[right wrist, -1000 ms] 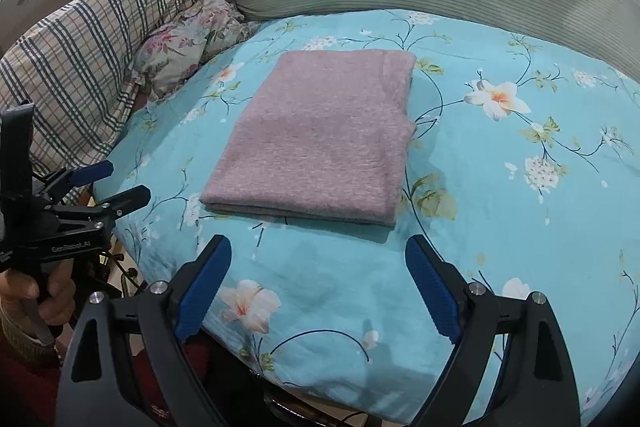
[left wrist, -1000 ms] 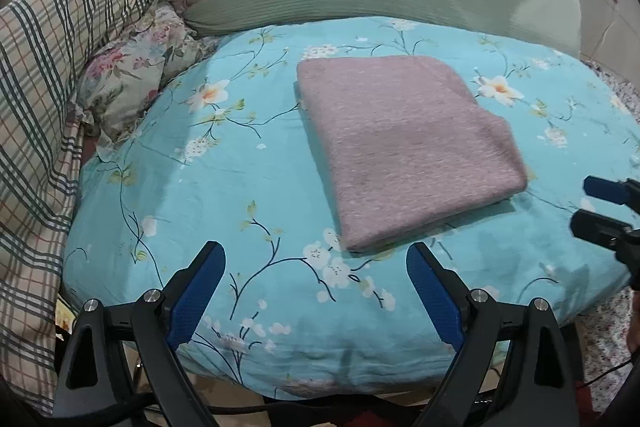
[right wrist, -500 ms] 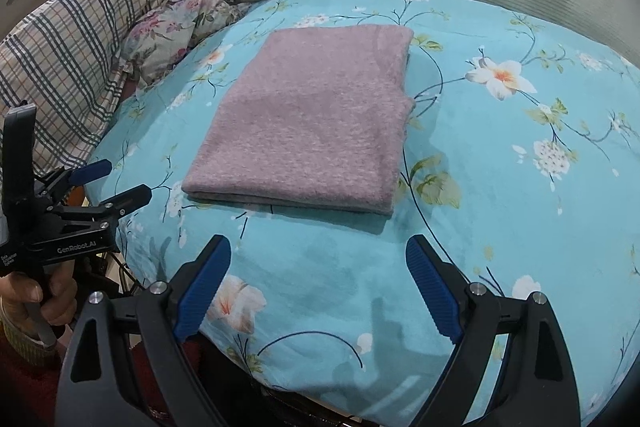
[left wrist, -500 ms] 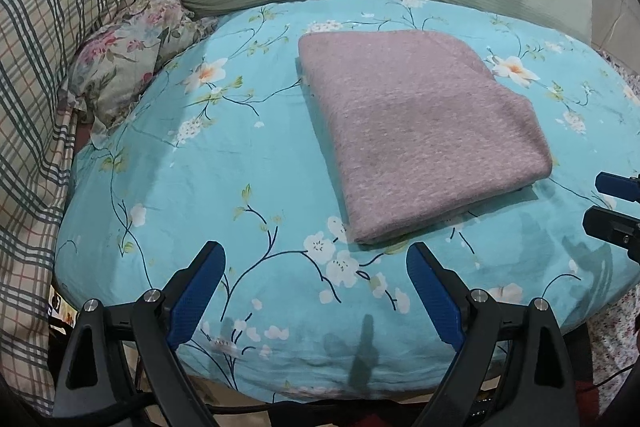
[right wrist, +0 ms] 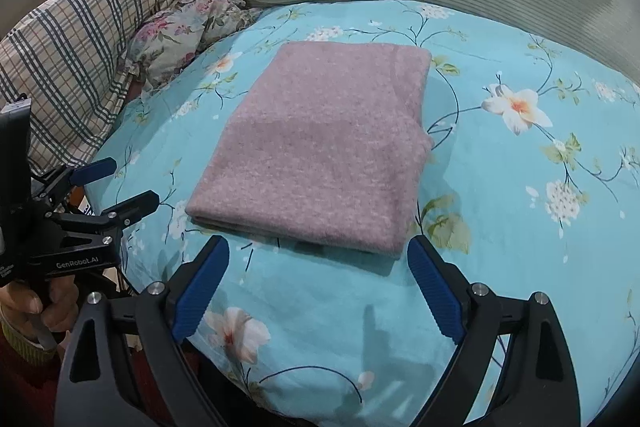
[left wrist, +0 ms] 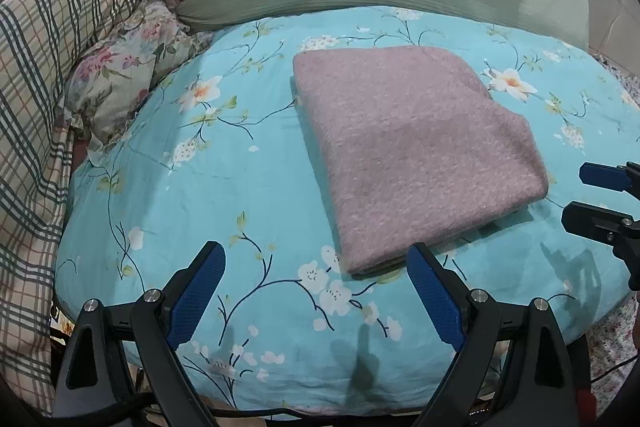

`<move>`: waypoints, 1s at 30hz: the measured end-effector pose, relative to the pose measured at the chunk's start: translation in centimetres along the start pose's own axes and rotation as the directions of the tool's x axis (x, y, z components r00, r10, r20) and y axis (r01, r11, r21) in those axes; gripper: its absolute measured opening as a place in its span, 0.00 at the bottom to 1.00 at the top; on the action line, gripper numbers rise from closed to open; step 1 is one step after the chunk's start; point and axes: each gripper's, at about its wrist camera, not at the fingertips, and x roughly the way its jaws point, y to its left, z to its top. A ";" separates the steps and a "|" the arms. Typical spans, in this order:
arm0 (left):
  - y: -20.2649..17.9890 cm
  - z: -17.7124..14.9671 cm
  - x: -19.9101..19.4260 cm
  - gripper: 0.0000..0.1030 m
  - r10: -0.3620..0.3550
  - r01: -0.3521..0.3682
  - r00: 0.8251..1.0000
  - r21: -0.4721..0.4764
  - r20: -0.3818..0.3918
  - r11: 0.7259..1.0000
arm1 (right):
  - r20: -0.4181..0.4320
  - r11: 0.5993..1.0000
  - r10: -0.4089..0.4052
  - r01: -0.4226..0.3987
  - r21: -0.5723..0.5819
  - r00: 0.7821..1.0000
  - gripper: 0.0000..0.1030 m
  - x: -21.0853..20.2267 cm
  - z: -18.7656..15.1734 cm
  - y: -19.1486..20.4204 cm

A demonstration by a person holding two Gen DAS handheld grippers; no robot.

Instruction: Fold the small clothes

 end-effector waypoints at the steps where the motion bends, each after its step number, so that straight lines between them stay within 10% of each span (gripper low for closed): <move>1: 0.0 0.1 0.0 0.90 0.000 0.000 1.000 0.001 0.005 1.000 | 0.002 1.000 0.001 -0.001 -0.003 1.000 0.90 0.0 0.2 0.0; 30: -1.0 1.4 0.3 0.90 -0.015 0.015 1.000 0.007 0.012 1.000 | -0.010 1.000 0.020 -0.020 0.006 1.000 0.92 1.2 0.8 0.2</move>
